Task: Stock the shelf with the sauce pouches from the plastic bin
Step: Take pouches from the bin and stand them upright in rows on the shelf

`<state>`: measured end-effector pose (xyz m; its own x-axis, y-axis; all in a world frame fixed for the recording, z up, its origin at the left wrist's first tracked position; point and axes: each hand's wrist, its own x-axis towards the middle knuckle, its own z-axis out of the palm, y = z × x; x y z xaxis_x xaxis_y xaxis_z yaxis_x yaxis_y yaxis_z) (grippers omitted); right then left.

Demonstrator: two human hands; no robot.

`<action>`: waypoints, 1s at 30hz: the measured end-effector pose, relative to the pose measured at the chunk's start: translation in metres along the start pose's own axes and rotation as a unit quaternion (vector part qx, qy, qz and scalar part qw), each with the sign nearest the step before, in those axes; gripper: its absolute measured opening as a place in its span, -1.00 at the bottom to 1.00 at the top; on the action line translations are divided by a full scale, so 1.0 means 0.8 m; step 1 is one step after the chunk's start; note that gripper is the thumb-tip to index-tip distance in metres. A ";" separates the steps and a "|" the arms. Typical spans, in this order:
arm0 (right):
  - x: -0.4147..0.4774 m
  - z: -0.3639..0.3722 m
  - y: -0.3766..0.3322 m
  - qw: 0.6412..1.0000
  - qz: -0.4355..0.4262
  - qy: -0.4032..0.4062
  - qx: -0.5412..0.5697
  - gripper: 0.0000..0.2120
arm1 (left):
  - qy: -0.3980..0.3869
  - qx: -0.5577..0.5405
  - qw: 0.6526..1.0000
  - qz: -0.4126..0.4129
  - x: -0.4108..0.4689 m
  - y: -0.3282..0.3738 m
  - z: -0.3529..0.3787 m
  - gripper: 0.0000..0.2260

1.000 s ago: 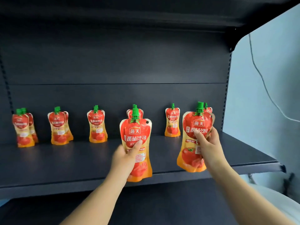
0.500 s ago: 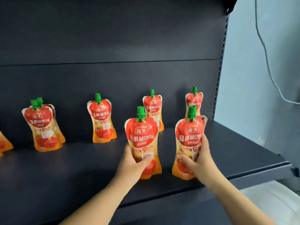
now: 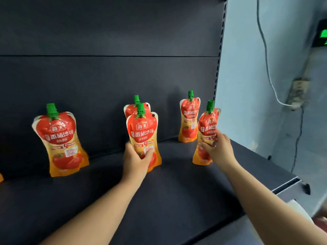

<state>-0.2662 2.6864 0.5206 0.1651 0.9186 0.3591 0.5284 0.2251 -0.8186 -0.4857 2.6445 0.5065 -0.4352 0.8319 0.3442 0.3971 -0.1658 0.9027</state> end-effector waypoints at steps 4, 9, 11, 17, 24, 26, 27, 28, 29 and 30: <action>0.039 0.034 0.008 0.999 0.014 0.014 0.040 -0.53 | 0.055 0.061 0.996 0.015 0.029 -0.016 0.020 -0.52; 0.071 0.064 0.017 0.995 0.030 0.031 0.094 -0.67 | 0.096 0.092 0.991 0.021 0.059 -0.027 0.035 -0.44; 0.079 0.072 0.018 0.994 0.029 0.029 0.104 -0.63 | 0.100 0.097 0.990 0.018 0.068 -0.030 0.038 -0.41; 0.097 0.091 0.021 0.993 0.034 0.019 0.110 -0.55 | 0.091 0.087 0.992 0.011 0.082 -0.038 0.044 -0.35; 0.110 0.102 0.021 0.993 0.034 0.002 0.113 -0.53 | 0.078 0.063 0.995 0.010 0.086 -0.037 0.041 -0.46; 0.113 0.105 0.021 0.993 0.032 -0.005 0.116 -0.55 | 0.071 0.061 0.996 0.004 0.089 -0.037 0.040 -0.47; 0.115 0.106 0.022 0.992 0.032 -0.009 0.120 -0.55 | 0.069 0.060 0.996 0.001 0.090 -0.037 0.040 -0.48; 0.117 0.107 0.024 0.992 0.034 -0.014 0.122 -0.54 | 0.069 0.058 0.996 -0.001 0.091 -0.036 0.040 -0.48; 0.118 0.107 0.026 0.992 0.035 -0.022 0.121 -0.51 | 0.071 0.056 0.996 -0.003 0.092 -0.036 0.039 -0.49; 0.119 0.107 0.028 0.992 0.035 -0.032 0.114 -0.46 | 0.072 0.055 0.996 -0.004 0.093 -0.036 0.039 -0.49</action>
<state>-0.3097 2.8067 0.4979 0.1376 0.9517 0.2744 0.3135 0.2209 -0.9235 -0.5041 2.7277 0.4984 -0.5478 0.7466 0.3774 0.4759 -0.0930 0.8746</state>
